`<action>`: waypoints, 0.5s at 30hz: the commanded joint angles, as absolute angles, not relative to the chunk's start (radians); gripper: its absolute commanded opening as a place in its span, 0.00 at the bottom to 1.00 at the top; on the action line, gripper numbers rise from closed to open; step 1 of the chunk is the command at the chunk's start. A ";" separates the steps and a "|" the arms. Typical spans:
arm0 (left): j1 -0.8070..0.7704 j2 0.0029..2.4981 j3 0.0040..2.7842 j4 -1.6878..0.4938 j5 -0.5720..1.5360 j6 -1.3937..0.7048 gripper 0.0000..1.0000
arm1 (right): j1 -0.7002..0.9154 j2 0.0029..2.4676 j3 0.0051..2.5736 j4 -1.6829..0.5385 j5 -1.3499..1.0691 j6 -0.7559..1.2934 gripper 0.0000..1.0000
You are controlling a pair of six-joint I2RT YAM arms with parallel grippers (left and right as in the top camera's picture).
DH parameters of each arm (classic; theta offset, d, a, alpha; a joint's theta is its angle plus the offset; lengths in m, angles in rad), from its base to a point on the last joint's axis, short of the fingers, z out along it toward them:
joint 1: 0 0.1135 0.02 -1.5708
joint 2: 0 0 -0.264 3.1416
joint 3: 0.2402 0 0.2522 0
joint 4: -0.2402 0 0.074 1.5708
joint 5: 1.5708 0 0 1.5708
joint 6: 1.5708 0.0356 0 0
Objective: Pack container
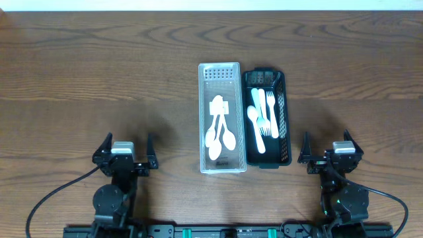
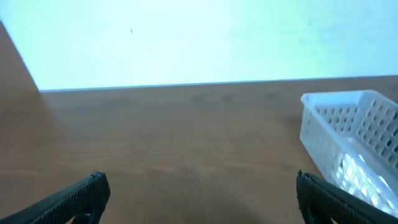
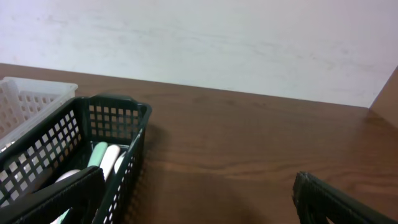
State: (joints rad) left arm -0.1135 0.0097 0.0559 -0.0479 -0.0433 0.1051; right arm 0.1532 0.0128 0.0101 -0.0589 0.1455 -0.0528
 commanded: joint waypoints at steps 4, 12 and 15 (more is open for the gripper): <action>-0.117 0.002 0.004 -0.072 0.012 0.138 0.98 | 0.144 0.009 0.006 -0.060 0.138 -0.065 0.99; -0.117 0.005 0.004 -0.070 0.012 0.100 0.98 | 0.144 0.009 0.006 -0.060 0.138 -0.065 0.99; -0.117 0.006 0.004 -0.070 0.012 0.100 0.98 | 0.144 0.009 0.006 -0.060 0.138 -0.065 0.99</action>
